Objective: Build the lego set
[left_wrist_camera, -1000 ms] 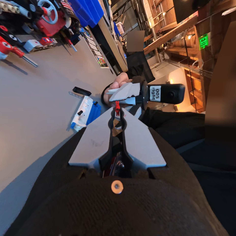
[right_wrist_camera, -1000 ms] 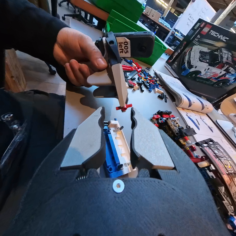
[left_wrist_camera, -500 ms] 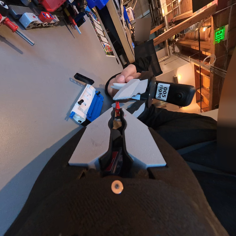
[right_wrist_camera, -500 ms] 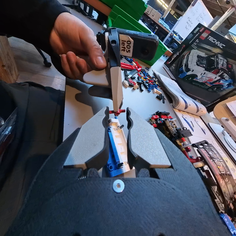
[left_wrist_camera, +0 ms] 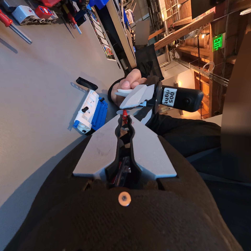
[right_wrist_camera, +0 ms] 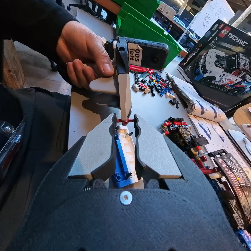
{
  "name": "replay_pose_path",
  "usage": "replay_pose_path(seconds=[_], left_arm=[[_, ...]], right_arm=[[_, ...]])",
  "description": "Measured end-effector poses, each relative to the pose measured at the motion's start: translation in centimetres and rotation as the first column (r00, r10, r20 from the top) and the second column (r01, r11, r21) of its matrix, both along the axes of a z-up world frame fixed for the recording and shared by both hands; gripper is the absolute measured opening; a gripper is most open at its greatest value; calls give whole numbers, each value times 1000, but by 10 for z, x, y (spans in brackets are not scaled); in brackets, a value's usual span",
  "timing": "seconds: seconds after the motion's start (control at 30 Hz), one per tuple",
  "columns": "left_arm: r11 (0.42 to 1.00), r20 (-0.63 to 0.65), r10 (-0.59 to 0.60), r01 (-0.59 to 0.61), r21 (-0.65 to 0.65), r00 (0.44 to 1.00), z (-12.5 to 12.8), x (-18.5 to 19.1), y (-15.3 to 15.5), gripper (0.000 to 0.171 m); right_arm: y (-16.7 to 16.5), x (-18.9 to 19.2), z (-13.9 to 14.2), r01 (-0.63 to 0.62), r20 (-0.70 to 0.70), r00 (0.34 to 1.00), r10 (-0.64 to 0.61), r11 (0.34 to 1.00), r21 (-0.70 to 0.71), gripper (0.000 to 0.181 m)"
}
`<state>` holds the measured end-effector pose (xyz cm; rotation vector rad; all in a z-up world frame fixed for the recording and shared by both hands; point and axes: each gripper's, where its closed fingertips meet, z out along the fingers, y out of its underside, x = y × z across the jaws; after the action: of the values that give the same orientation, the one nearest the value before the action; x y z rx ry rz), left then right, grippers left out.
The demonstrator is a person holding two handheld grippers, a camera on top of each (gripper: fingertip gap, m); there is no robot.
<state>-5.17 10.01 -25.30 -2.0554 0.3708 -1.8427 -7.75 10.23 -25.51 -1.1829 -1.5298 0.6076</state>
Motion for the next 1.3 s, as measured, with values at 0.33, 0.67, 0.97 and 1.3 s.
replay_pose_path(seconds=[0.33,0.67,0.97,1.3], left_arm=[[1000,-10,12,-12,0,1000,-3,-3,7,4],[956,-185,87,-30,292,979,-2,-29,17,21],[741,-471,123,235,629,873,-19,-37,9,38],[635,-485,217,256,729,847,-16,-35,13,34]], right_arm=[[11,2,-1,47,3,999,-47,999,-24,23],[17,5,7,56,-48,997,-61,993,-104,23],[21,6,9,58,-63,996,-69,986,-159,23],[25,10,16,39,-113,991,-70,967,-251,23]])
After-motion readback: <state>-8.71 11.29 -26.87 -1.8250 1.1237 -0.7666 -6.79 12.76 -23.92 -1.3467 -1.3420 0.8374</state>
